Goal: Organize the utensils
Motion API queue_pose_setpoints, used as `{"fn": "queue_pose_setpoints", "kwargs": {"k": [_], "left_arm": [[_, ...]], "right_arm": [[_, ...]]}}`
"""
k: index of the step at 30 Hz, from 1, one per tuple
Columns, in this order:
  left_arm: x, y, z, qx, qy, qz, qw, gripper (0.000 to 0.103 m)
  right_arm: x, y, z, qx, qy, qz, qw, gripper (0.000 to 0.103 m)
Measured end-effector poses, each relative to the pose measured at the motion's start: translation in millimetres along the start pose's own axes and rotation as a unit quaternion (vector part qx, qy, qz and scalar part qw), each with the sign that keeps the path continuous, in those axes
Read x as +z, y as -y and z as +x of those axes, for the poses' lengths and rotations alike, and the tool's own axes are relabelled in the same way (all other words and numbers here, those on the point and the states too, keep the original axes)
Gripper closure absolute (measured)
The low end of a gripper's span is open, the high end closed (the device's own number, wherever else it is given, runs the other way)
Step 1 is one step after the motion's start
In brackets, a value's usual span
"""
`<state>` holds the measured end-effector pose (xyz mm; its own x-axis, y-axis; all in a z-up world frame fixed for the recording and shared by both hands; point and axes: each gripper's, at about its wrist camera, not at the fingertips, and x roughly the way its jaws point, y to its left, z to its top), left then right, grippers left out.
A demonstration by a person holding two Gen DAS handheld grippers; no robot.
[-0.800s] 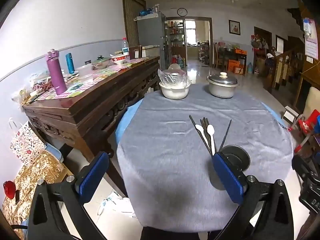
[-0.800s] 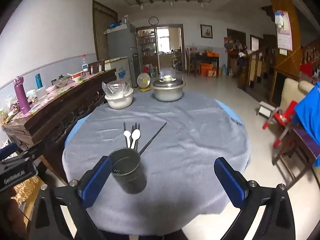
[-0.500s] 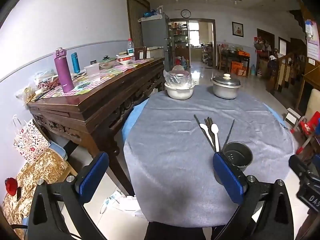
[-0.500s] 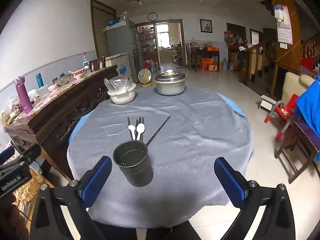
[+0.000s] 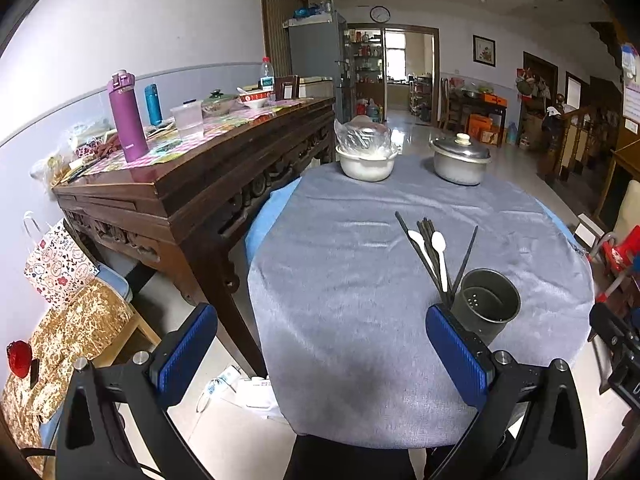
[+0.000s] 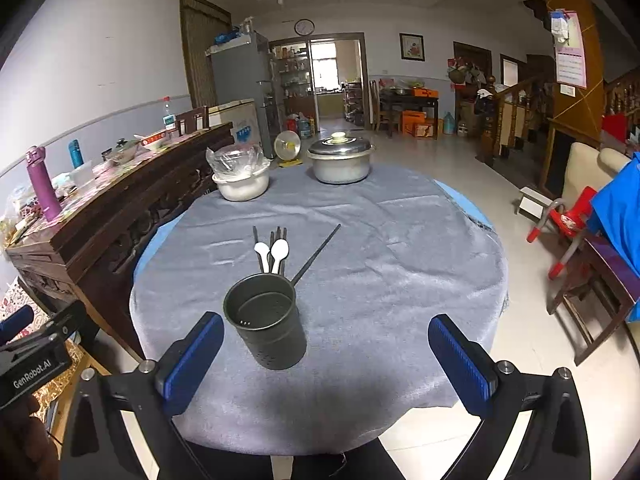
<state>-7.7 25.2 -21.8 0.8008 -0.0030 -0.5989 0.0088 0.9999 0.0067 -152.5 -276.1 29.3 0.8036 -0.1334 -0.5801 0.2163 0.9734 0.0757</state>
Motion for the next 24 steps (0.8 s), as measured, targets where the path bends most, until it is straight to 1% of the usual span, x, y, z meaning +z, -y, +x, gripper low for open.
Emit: {"fn": "queue_pose_setpoints", "kwargs": {"k": [1,3,9,11,14,17,19,20,21,24], "left_arm": [[0,0,2,0.003,-0.003,0.006,1.0,0.0],[-1,0,6,-0.002,-0.008,-0.001,1.0,0.0],[-6,4,28,-0.001,-0.03,0.003,0.9995,0.0],[-9,4,38,-0.001,-0.03,0.002,0.9995,0.0],[-14,3,49,0.011,-0.036,0.007,0.9993,0.0],[-20,-1,58,0.027,-0.03,0.005,0.9992,0.0],[-23,-9,64,0.042,-0.029,-0.002,0.9987,0.0],[-24,-13,67,0.049,-0.023,-0.009,0.9985,0.0],[-26,-20,70,0.065,-0.018,-0.016,0.9976,0.0],[-27,-47,78,0.102,-0.03,-0.038,0.9936,0.0]], "right_arm": [[0,0,1,-0.001,-0.001,0.001,1.0,0.0],[0,1,5,-0.004,-0.004,0.002,1.0,0.0],[-2,2,22,-0.008,-0.021,0.003,1.0,0.0],[-3,4,29,-0.01,-0.028,0.006,1.0,0.0],[-5,9,42,-0.01,-0.038,0.013,0.999,0.0],[-7,11,56,-0.011,-0.05,0.018,0.999,0.0],[-8,10,67,-0.014,-0.062,0.017,0.998,0.0],[-8,10,72,-0.015,-0.068,0.018,0.997,0.0],[-8,10,75,-0.015,-0.072,0.018,0.997,0.0],[-8,6,87,-0.015,-0.08,0.016,0.997,0.0]]}}
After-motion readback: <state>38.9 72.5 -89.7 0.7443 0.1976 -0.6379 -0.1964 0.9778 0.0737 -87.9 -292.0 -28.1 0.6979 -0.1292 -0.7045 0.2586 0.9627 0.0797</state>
